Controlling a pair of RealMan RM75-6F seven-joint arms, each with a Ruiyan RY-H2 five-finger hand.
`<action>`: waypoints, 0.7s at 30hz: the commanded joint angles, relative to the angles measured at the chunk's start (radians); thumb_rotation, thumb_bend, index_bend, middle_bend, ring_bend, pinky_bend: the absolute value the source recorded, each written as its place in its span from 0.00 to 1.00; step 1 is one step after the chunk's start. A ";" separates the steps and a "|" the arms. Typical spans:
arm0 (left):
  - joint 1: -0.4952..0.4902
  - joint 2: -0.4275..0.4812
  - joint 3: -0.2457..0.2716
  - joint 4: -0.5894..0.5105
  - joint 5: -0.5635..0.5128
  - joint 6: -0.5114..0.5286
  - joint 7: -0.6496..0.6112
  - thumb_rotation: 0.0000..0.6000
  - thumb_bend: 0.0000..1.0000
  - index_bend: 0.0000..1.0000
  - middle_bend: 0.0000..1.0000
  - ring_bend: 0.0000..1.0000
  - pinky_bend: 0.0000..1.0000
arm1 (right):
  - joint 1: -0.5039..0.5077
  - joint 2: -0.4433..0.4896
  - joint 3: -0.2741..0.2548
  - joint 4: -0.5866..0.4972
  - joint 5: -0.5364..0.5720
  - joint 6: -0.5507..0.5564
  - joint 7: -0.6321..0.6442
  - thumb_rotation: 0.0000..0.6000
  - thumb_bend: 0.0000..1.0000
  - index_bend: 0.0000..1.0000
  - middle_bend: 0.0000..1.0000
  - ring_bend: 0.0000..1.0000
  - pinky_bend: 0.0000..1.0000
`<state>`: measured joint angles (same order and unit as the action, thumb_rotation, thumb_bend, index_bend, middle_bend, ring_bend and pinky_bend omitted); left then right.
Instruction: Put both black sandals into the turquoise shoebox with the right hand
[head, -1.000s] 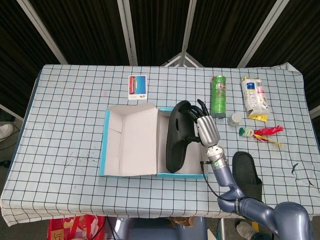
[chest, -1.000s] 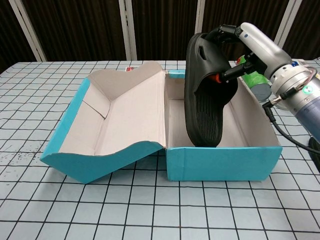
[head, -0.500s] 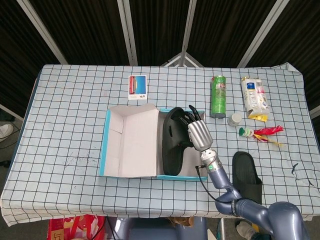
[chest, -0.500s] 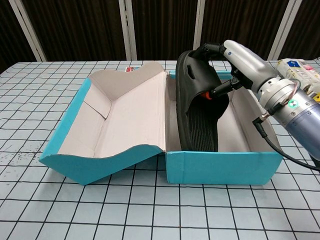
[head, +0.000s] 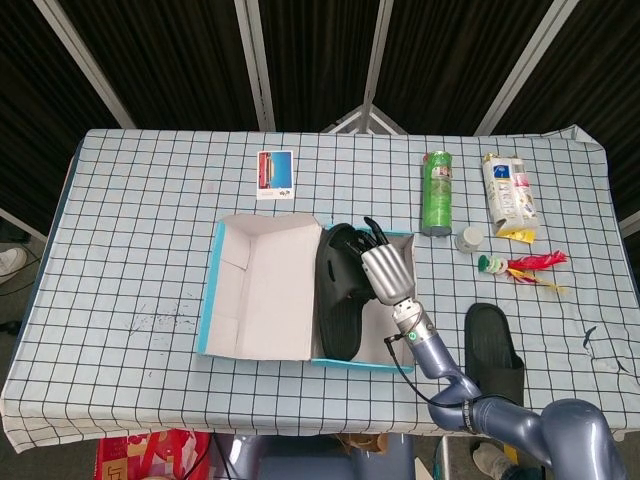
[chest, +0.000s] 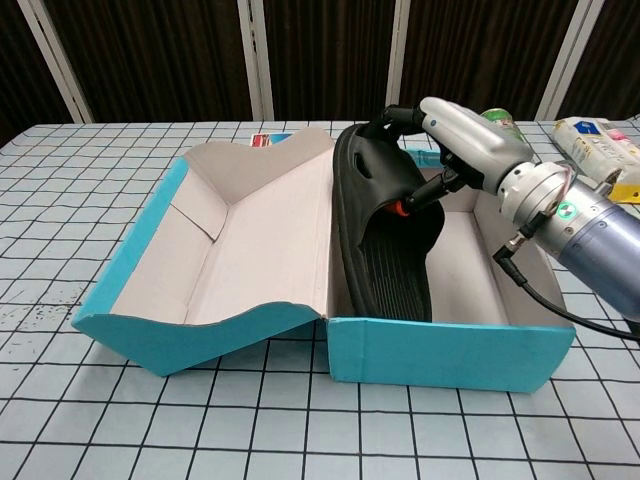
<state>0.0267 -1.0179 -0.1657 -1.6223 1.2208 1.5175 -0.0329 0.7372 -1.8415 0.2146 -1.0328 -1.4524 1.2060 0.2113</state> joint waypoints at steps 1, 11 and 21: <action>0.000 0.000 0.000 0.000 0.001 0.000 0.000 1.00 0.37 0.10 0.03 0.00 0.09 | 0.003 0.005 -0.004 -0.010 0.011 -0.026 -0.008 1.00 0.48 0.56 0.62 0.24 0.00; -0.003 -0.003 0.000 0.000 -0.001 -0.002 0.008 1.00 0.37 0.10 0.03 0.00 0.09 | 0.012 0.005 0.013 -0.029 0.033 -0.072 0.083 1.00 0.48 0.56 0.62 0.24 0.00; -0.003 -0.004 0.001 0.000 -0.003 -0.001 0.011 1.00 0.37 0.10 0.03 0.00 0.09 | 0.020 -0.025 0.018 0.009 0.037 -0.085 0.124 1.00 0.48 0.56 0.62 0.24 0.00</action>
<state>0.0236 -1.0215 -0.1650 -1.6225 1.2182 1.5160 -0.0213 0.7561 -1.8635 0.2320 -1.0267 -1.4158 1.1224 0.3334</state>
